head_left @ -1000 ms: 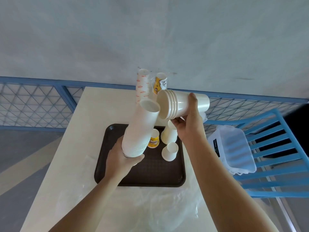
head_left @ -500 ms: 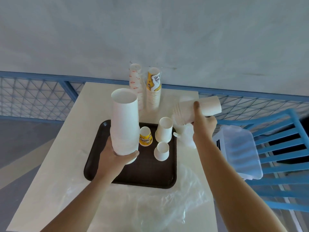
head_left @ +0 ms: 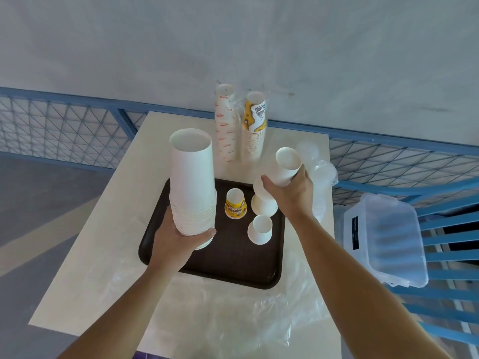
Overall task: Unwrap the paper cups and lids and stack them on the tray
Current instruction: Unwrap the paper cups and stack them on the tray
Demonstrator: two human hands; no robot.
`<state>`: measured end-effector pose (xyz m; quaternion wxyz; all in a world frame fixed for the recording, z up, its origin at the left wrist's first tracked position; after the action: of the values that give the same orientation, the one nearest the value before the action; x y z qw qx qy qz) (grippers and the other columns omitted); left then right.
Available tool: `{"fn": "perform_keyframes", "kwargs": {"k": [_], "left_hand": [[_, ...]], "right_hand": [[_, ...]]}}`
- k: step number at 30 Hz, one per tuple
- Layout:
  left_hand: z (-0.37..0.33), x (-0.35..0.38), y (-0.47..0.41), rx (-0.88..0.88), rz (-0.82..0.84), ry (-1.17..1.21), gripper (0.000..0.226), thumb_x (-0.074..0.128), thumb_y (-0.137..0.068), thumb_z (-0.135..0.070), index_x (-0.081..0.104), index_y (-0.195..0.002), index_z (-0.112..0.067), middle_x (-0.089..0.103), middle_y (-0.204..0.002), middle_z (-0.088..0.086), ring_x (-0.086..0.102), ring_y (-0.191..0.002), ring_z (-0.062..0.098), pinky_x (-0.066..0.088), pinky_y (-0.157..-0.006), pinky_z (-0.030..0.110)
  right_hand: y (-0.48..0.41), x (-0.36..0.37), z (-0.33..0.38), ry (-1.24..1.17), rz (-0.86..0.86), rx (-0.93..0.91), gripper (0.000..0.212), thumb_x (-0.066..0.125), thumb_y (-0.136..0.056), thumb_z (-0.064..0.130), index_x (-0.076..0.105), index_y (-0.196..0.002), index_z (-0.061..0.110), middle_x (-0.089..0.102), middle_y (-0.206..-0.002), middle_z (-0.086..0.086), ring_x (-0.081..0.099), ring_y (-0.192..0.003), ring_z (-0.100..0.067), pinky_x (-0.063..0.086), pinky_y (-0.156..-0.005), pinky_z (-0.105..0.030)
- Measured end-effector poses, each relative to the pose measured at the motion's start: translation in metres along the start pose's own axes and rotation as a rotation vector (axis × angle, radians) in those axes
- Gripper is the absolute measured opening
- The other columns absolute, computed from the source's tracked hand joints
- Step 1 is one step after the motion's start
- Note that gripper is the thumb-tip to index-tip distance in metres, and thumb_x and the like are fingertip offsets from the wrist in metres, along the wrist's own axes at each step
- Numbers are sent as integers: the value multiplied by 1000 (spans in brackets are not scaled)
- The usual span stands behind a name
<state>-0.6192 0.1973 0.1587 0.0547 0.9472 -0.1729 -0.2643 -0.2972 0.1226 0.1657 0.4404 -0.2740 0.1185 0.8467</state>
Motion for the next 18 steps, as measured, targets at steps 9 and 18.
{"fn": "perform_keyframes", "kwargs": {"k": [9, 18], "left_hand": [[7, 0, -6, -8, 2, 3, 95, 100, -63, -31, 49, -143, -36, 65, -130, -19, 61, -121, 12, 46, -84, 19], [11, 2, -7, -14, 4, 1, 97, 100, -61, -33, 49, -142, -38, 65, -129, -19, 61, -121, 9, 50, -92, 27]], "right_hand": [[3, 36, -23, 101, 134, -38, 83, 92, -71, 48, 50, -134, 13, 67, -123, -5, 64, -109, -27, 51, -86, -35], [3, 54, -27, 152, 291, -24, 90, 93, -71, 40, 45, -141, 13, 60, -130, -10, 58, -117, -29, 41, -84, -30]]}}
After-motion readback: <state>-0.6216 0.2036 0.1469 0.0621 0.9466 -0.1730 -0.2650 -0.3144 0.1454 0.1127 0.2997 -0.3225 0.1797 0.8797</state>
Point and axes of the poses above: each hand's wrist, its own y-axis away from the middle knuckle, its own x-axis out of the palm, z = x × y, the point moved 7 cm from there along -y, towards the middle knuckle
